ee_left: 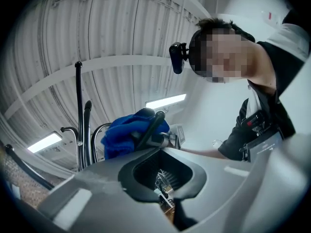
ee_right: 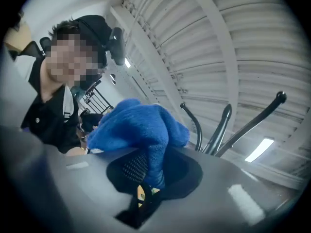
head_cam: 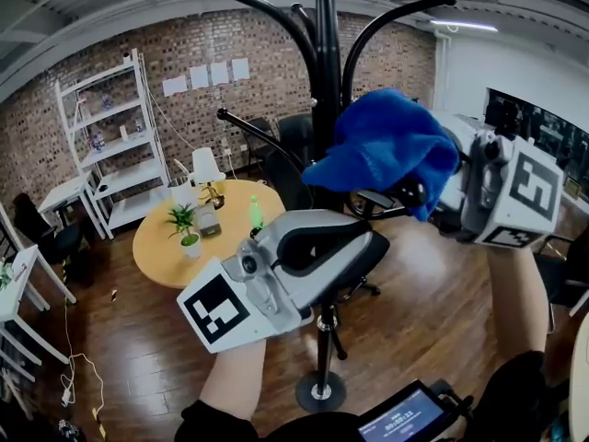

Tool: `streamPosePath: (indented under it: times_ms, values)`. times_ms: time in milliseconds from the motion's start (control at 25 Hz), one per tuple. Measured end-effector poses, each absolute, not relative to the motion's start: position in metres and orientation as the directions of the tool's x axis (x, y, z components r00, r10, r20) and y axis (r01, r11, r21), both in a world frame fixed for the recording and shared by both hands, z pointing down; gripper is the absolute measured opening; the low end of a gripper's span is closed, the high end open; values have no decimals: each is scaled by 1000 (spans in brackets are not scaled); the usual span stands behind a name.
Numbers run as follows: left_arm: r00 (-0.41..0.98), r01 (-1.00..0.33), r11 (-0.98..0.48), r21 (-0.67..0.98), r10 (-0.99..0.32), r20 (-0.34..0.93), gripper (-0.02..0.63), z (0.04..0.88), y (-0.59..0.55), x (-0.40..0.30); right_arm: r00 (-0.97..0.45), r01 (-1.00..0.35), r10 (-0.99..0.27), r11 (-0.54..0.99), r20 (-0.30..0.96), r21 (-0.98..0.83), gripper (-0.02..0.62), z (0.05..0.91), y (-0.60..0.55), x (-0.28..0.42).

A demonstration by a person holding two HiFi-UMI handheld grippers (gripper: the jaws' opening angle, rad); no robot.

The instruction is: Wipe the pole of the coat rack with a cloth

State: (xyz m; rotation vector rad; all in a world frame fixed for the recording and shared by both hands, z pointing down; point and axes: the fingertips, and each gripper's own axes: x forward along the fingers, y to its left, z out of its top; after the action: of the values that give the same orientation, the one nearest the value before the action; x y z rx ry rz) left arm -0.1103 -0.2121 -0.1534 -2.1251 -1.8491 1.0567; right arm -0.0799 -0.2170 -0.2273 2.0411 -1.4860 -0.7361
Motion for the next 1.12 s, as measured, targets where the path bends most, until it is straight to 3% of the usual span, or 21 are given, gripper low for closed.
streamPosePath:
  times_ms: [400,560,720,840,1040,1120]
  values:
    - [18,811,-237,-535,924,-382,3,-164,-210,-96,411,-673,-911,-288,21,681,49,-188,-231,12]
    - [2,818,-210,-536,932,-363,3,-163,-202,-96,300,-668,-953,-236,-35,706,49,-204,-227,-27]
    - [5,818,-181,-546,951,-309,3,-165,-194,-100,244,-536,-967,-198,-74,821,49,-220,-220,-65]
    - [0,819,-163,-550,959,-284,3,-166,-186,-106,300,-466,-953,-177,-34,867,49,-210,-221,-54]
    - [16,827,-159,-539,966,-260,3,-161,-179,-103,508,-476,-856,-183,99,861,49,-173,-218,3]
    - [19,826,-157,-541,967,-253,3,-161,-178,-101,529,-472,-841,-177,117,864,49,-167,-220,13]
